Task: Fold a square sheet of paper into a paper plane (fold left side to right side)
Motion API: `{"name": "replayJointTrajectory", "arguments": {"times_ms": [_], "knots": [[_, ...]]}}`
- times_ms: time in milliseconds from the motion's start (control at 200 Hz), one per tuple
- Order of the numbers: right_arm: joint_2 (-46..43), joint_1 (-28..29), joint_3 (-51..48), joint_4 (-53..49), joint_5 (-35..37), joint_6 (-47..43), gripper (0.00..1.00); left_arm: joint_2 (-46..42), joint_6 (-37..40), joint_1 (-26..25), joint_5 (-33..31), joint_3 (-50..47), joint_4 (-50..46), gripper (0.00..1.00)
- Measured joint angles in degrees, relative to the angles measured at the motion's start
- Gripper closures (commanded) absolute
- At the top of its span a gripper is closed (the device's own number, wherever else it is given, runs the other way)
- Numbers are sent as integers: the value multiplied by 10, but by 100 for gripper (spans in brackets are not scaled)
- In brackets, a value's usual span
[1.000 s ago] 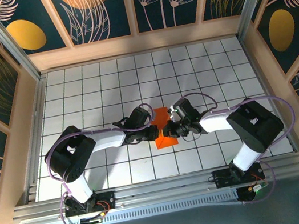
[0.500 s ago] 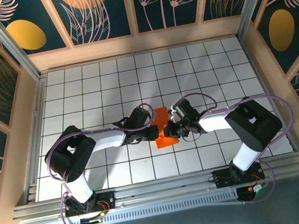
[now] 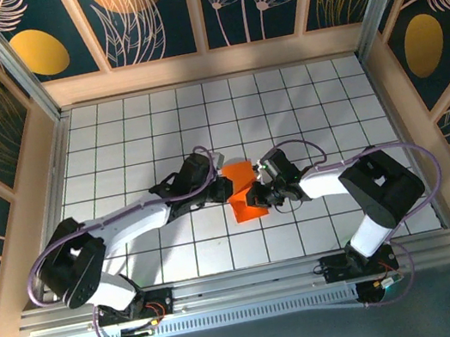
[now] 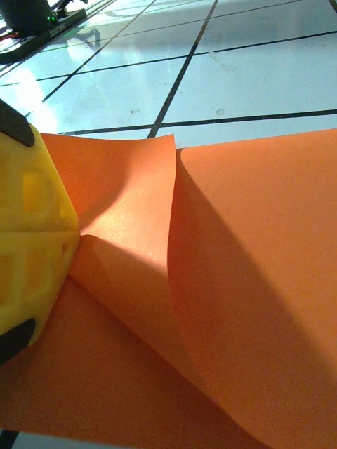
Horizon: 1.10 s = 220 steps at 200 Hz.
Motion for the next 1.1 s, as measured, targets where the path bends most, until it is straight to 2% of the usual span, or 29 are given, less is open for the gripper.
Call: {"name": "replayJointTrajectory", "arguments": {"times_ms": [195, 385, 631, 1101], "knots": [[0, 0, 0, 0, 0, 0, 100, -43, -69, -5, 71, -99, 62, 96], [0, 0, 0, 0, 0, 0, 100, -27, -113, -36, 116, -113, 115, 97], [0, 1, 0, 0, 0, 0, 100, 37, -111, -49, 117, -80, 114, 97], [0, 3, 0, 0, 1, -1, 100, 84, -108, -49, 109, -74, 114, 98]]}}
